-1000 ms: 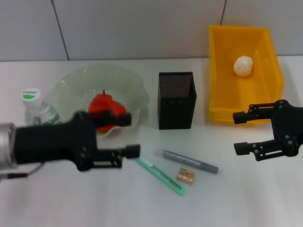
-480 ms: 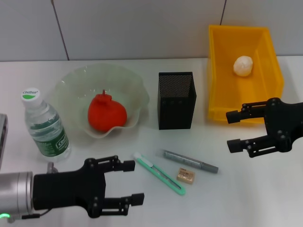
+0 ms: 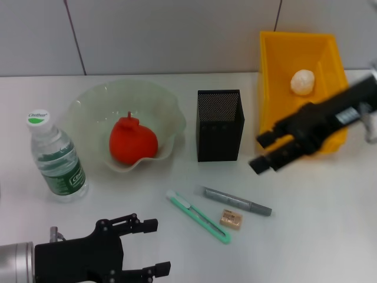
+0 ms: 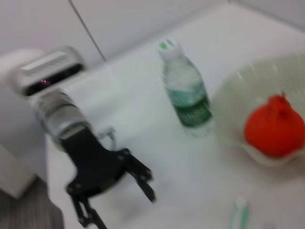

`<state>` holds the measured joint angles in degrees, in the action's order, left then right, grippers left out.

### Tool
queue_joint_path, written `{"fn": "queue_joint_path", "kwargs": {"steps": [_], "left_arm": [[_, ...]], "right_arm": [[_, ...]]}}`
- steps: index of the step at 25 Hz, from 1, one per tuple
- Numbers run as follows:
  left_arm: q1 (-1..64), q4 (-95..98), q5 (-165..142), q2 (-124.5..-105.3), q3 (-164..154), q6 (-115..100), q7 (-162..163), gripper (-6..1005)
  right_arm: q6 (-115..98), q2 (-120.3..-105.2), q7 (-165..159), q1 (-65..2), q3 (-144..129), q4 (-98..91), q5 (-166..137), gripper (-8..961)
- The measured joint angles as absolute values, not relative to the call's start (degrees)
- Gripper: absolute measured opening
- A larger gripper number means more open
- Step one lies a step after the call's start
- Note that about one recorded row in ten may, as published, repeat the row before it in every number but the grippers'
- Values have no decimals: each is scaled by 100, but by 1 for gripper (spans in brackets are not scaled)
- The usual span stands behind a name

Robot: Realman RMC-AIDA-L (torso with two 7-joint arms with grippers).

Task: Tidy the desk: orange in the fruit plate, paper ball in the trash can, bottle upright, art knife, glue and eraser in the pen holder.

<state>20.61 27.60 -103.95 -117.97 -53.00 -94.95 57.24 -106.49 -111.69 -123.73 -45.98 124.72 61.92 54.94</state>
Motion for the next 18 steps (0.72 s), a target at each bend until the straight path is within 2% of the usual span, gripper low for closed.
{"fn": "queue_joint_path", "kwargs": {"steps": [1, 2, 3, 4, 5, 6, 7, 8, 9, 10, 11, 18], "left_arm": [[1978, 2741, -10395, -11815, -5303, -9449, 5634, 802], [1978, 2741, -10395, -11815, -5303, -9449, 5634, 802], [1971, 2688, -10405, -11814, -5320, -9437, 5619, 802], [1971, 2688, -10405, -11814, -5320, -9437, 5619, 802], [1960, 2665, -10406, -11809, -5330, -9436, 5606, 802], [1929, 2657, -10407, -11809, -5326, -9436, 5592, 802], [1929, 2657, -10407, -11809, -5326, -9436, 5592, 802], [1918, 2652, -10408, -11809, -5323, -9436, 5585, 802], [1918, 2652, -10408, -11809, -5323, -9436, 5585, 802], [1918, 2652, -10408, -11809, -5323, -9436, 5585, 802], [1918, 2652, -10408, -11809, -5323, -9436, 5585, 802], [1881, 2619, -10415, -11795, -5314, -9449, 5584, 802]], "right_arm": [[-10659, -11177, -13024, -5096, 12147, 6269, 5110, 787], [-10659, -11177, -13024, -5096, 12147, 6269, 5110, 787], [-10653, -11240, -13584, -5548, 11880, 6264, 4722, 787], [-10653, -11240, -13584, -5548, 11880, 6264, 4722, 787], [-10615, -11311, -13863, -5797, 11725, 6223, 4460, 787], [-10552, -11447, -14164, -6138, 11523, 6128, 4053, 787], [-10552, -11447, -14164, -6138, 11523, 6128, 4053, 787], [-10491, -11632, -14392, -6468, 11348, 6001, 3615, 787], [-10491, -11632, -14392, -6468, 11348, 6001, 3615, 787], [-10477, -11728, -14472, -6594, 11270, 5942, 3457, 787], [-10423, -11889, -14669, -6854, 11054, 5815, 3161, 787], [-9762, -11954, -15286, -7085, 10115, 5391, 3353, 787]]}}
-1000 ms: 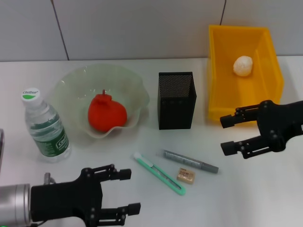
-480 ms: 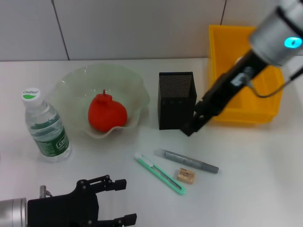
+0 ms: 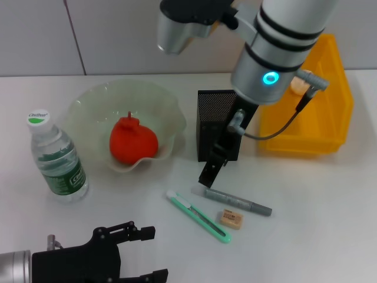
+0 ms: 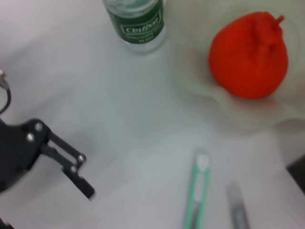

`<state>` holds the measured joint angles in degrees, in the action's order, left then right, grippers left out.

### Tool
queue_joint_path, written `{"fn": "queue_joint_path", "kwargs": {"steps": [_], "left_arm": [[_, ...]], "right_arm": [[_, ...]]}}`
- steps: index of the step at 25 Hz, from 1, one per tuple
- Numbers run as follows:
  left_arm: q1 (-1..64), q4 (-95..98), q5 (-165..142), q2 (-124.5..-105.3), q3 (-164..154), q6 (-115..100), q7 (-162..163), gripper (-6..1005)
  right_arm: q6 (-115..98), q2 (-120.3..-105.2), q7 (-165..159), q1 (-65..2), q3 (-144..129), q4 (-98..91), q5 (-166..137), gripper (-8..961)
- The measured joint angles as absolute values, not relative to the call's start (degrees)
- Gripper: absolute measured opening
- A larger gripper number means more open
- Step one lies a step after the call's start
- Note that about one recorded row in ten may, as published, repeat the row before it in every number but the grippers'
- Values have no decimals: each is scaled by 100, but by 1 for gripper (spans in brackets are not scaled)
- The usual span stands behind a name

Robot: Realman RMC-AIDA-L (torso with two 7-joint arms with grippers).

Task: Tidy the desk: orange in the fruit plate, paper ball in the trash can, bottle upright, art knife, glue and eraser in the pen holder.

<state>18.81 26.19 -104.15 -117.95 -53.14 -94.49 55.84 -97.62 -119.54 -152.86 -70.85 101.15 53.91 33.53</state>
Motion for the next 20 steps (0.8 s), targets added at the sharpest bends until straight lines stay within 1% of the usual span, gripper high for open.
{"fn": "queue_joint_path", "kwargs": {"steps": [8, 20], "left_arm": [[1866, 2619, -10415, -11794, -5309, -9465, 5586, 802], [1886, 2619, -10411, -11794, -5308, -9476, 5640, 802]], "right_arm": [[-9222, -11961, -15253, -7092, 9890, 4633, 3868, 787], [-8521, -11972, -14955, -7005, 9306, 4033, 4209, 787]]}}
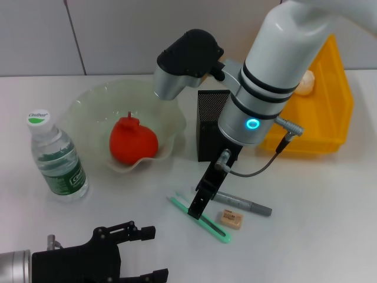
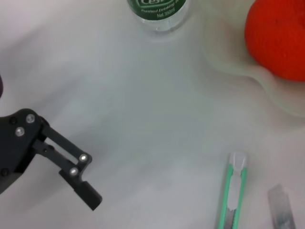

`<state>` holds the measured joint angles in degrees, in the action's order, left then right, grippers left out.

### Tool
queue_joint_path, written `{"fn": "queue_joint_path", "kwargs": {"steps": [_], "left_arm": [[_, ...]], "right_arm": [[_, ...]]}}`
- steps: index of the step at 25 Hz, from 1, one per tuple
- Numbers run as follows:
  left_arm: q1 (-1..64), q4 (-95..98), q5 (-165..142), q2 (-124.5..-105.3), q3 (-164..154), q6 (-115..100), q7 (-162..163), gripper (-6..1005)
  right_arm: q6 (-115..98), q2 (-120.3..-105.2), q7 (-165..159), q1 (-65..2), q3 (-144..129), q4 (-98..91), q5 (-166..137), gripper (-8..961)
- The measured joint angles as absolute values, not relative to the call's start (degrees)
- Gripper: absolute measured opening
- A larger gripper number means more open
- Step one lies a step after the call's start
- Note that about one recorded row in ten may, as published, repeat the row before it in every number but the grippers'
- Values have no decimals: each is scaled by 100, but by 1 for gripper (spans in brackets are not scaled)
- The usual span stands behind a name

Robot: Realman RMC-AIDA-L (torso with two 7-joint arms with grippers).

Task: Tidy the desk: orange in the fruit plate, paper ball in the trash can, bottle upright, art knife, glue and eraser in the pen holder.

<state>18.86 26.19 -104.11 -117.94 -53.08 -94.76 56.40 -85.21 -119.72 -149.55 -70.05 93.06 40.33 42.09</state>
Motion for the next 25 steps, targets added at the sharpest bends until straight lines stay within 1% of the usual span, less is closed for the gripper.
{"fn": "queue_joint_path", "kwargs": {"steps": [25], "left_arm": [[1854, 2612, -10370, -11813, -5305, -9484, 5656, 802]], "right_arm": [[-7687, -11988, -13961, -6726, 7963, 3856, 4818, 787]]}}
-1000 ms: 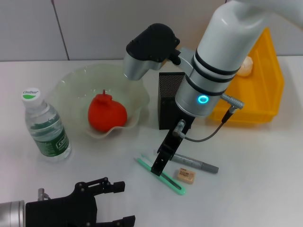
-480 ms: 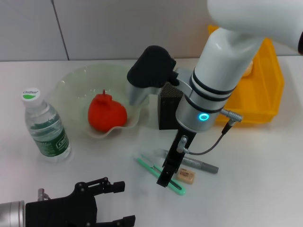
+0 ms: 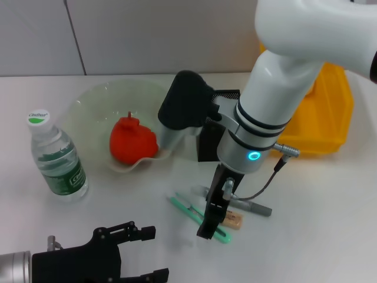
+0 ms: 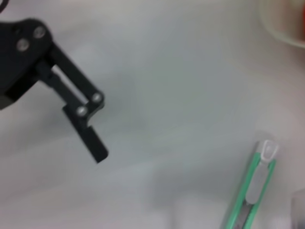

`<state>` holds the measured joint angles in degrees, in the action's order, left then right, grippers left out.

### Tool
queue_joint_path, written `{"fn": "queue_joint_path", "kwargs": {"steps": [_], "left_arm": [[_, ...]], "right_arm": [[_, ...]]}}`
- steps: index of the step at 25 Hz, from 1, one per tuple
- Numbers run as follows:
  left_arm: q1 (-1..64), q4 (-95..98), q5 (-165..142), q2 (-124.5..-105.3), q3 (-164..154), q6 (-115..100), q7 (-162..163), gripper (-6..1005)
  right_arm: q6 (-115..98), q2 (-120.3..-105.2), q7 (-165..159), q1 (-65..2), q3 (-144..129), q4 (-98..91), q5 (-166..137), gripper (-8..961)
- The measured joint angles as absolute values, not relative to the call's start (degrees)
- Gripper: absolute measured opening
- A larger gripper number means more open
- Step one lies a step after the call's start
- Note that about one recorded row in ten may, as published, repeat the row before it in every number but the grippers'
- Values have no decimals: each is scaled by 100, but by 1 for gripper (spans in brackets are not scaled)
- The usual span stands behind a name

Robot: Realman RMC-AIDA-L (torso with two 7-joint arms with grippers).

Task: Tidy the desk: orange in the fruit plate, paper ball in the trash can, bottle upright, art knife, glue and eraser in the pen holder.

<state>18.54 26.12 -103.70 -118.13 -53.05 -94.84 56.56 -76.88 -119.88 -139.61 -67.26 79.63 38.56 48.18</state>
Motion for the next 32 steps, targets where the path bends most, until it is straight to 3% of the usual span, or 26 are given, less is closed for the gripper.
{"fn": "queue_joint_path", "kwargs": {"steps": [32], "left_arm": [[1898, 2610, -10364, -11812, -5250, -9483, 5801, 802]], "right_arm": [[-7467, -11988, -13064, -6731, 7081, 3973, 5107, 770]]}}
